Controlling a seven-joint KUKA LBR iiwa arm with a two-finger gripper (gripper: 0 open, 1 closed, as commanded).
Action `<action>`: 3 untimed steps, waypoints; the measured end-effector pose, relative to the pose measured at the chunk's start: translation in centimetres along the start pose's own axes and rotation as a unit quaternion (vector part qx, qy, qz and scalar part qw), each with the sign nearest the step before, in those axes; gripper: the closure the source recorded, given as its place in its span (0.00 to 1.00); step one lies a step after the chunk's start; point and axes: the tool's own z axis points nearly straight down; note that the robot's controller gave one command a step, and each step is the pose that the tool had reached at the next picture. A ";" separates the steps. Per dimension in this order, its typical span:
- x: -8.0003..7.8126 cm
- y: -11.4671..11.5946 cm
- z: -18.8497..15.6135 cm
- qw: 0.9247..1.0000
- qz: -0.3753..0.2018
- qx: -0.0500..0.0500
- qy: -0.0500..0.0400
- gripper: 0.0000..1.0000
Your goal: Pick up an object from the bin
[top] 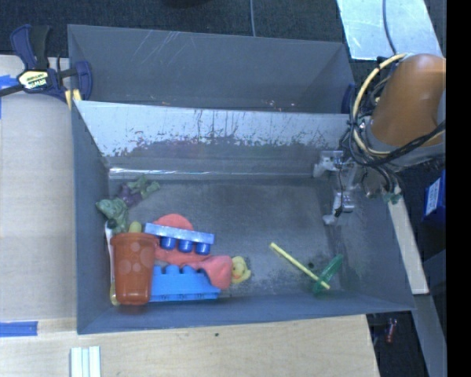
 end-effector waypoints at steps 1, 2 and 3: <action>-0.2 0.1 -0.5 1.000 -0.002 0.001 -0.004 0.00; 1.5 3.8 -2.6 1.000 -0.008 0.001 -0.002 0.00; 1.5 5.8 -3.3 1.000 -0.019 0.000 -0.005 0.00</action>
Offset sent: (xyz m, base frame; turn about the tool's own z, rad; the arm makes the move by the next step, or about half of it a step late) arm -0.0176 0.0442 0.0295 -0.0206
